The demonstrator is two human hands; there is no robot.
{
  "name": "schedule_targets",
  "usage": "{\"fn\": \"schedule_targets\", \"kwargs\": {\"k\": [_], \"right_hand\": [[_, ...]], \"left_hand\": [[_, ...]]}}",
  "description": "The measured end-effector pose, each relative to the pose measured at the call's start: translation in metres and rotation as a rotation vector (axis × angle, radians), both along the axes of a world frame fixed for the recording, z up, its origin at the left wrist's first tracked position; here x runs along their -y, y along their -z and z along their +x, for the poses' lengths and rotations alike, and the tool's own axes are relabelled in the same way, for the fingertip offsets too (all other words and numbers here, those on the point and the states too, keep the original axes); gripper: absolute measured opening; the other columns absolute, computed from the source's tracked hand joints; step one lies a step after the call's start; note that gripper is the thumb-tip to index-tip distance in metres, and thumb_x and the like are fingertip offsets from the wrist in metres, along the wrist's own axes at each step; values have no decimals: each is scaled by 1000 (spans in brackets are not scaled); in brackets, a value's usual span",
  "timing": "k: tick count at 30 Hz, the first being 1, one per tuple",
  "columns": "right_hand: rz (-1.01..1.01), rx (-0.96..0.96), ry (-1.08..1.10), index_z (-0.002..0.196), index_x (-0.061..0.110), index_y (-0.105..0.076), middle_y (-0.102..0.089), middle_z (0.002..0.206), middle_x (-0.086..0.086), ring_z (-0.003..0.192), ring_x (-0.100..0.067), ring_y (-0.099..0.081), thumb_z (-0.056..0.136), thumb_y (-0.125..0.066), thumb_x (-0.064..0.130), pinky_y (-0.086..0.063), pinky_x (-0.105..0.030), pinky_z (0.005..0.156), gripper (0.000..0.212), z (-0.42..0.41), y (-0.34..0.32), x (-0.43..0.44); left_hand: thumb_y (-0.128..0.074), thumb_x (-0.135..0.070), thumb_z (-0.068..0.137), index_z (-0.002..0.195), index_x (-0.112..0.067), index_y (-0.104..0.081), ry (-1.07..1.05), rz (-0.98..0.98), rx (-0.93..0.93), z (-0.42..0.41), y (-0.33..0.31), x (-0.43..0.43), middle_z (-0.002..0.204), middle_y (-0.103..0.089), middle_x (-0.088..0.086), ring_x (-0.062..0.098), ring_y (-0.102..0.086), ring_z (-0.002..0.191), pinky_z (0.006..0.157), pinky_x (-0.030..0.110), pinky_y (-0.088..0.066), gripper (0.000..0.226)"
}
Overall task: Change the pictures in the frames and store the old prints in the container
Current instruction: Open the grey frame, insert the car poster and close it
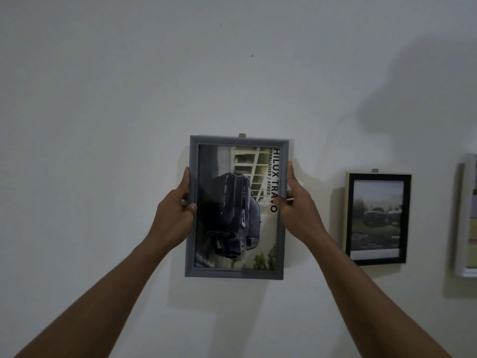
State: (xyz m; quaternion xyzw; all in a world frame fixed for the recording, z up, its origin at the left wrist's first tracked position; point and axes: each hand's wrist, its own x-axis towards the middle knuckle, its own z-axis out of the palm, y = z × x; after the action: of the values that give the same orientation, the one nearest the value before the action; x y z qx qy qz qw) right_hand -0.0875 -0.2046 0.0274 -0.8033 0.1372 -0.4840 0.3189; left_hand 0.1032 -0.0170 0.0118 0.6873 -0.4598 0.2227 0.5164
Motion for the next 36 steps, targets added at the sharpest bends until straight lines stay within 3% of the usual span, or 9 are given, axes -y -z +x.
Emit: {"fn": "schedule_targets", "kwargs": {"k": [3,8,13,16,21,25,28,31,36], "right_hand": [[-10,-5,0,154,48,-2,-59,131,0,84,-3,-58,100,-53,7,-45,-13,59,85,0,-2,1],[-17,12,-5,152,51,-2,-60,133,1,96,-9,-62,99,-53,6,-47,-15,67,86,2,-1,3],[-32,47,-10,152,50,-3,-63,127,0,87,-8,-62,99,-53,5,-48,-15,64,85,1,-10,2],[-38,38,-9,152,49,-2,-61,132,3,92,-4,-61,100,-53,7,-48,-15,66,85,2,-3,2],[-31,27,3,154,47,-2,-54,141,7,93,0,-59,100,-52,7,-47,-13,65,84,3,9,2],[-31,25,23,154,48,-1,-55,140,3,88,-4,-60,100,-52,8,-47,-15,66,84,2,10,0],[-34,18,45,154,48,0,-53,142,6,96,-6,-61,100,-52,7,-51,-22,76,86,2,15,-2],[-44,25,69,155,45,-2,-53,127,11,104,-13,-60,98,-54,4,-54,-34,92,87,4,21,-3],[-60,24,98,155,44,-2,-51,117,8,99,-14,-58,97,-54,4,-53,-31,89,87,6,23,-1]], "left_hand": [[-51,-7,96,150,-47,-6,-12,3,15,1,0,0,89,-45,-14,16,-58,89,66,7,-38,81],[-51,-6,96,150,-46,-6,-12,-8,22,0,1,1,86,-40,-20,13,-54,87,65,8,-39,81],[-51,-6,96,151,-41,-9,-34,-42,47,1,-8,2,100,-47,-2,11,-54,84,68,8,-40,77],[-52,-7,96,151,-42,-8,-46,-15,54,4,-2,2,101,-48,-2,18,-58,87,68,8,-39,79],[-53,-7,95,150,-44,-2,-74,5,90,7,14,6,101,-49,-3,10,-49,87,67,4,-33,83],[-53,-8,95,151,-42,-3,-89,7,89,3,13,5,97,-55,1,12,-53,84,66,5,-33,82],[-54,-8,94,152,-39,-6,-108,1,100,-2,18,3,86,-52,1,9,-52,77,63,6,-34,81],[-56,-7,94,152,-39,-9,-102,-30,92,-5,22,3,91,-50,2,5,-50,79,66,3,-34,81],[-56,-6,93,152,-37,-11,-107,-53,79,-7,23,5,94,-50,4,5,-49,80,68,4,-35,81]]}}
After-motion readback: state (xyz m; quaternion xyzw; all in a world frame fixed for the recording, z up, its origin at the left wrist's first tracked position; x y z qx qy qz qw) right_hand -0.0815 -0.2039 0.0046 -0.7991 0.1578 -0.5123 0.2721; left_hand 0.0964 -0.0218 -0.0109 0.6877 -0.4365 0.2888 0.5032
